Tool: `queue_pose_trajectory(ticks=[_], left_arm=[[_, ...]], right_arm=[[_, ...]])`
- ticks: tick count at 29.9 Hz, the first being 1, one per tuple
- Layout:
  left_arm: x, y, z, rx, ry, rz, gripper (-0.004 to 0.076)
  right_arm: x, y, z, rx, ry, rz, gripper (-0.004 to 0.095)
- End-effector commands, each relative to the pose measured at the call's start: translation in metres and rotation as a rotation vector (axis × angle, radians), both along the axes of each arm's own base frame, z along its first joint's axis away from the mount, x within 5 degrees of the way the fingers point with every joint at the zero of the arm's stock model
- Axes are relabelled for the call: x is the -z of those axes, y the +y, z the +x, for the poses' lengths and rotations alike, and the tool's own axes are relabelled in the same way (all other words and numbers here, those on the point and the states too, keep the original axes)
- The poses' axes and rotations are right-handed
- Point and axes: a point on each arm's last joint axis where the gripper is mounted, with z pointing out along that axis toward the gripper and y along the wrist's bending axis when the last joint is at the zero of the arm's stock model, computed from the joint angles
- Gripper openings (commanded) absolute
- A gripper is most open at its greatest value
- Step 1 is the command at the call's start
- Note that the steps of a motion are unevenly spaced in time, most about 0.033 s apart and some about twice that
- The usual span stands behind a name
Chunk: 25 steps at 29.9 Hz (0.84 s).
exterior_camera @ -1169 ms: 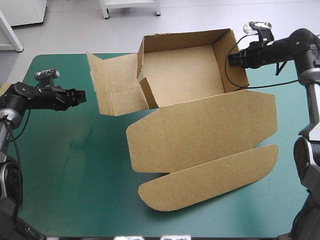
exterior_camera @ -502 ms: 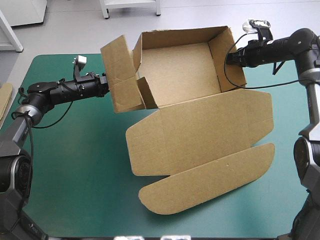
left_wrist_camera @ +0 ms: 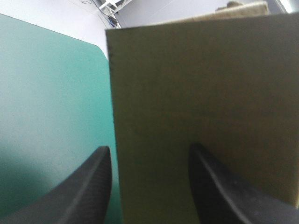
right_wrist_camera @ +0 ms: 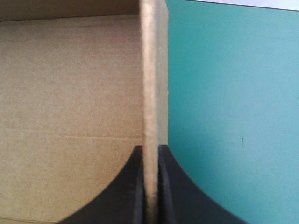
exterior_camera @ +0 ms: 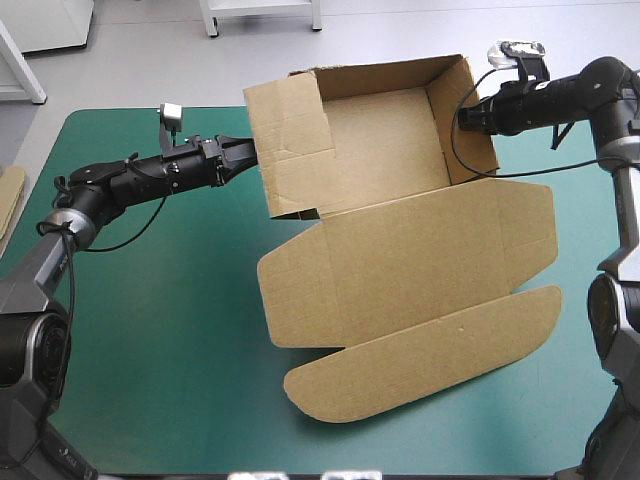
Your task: Fold the box
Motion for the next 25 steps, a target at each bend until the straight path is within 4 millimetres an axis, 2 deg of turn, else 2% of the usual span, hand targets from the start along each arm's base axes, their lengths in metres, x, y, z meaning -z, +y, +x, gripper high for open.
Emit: queue_pose_trajectory(ticks=[1, 4, 11, 18, 22, 25], left_arm=[[-0.049, -0.017, -0.022, 0.104, -0.106, -0.209, 0.0368], [-0.056, -0.028, -0.03, 0.132, -0.129, -0.206, 0.0368], [-0.069, -0.046, -0.034, 0.176, -0.143, -0.182, 0.0368], [-0.08, -0.058, -0.025, 0.089, -0.139, 0.095, 0.0368], [-0.094, -0.058, -0.023, 0.053, -0.181, 0.176, 0.0368], [-0.097, -0.056, -0.019, 0.013, -0.152, 0.274, 0.0368]], right_arm=[[-0.04, -0.001, -0.015, 0.054, -0.127, 0.049, -0.0017], [-0.04, -0.002, -0.014, 0.063, -0.126, 0.052, -0.0017], [-0.04, -0.002, -0.014, 0.076, -0.117, 0.066, -0.0017], [-0.038, 0.001, -0.015, 0.098, -0.086, 0.062, -0.0005], [-0.033, 0.012, -0.015, 0.112, -0.062, -0.014, 0.0], [-0.034, 0.023, -0.015, 0.115, -0.06, -0.001, 0.0]])
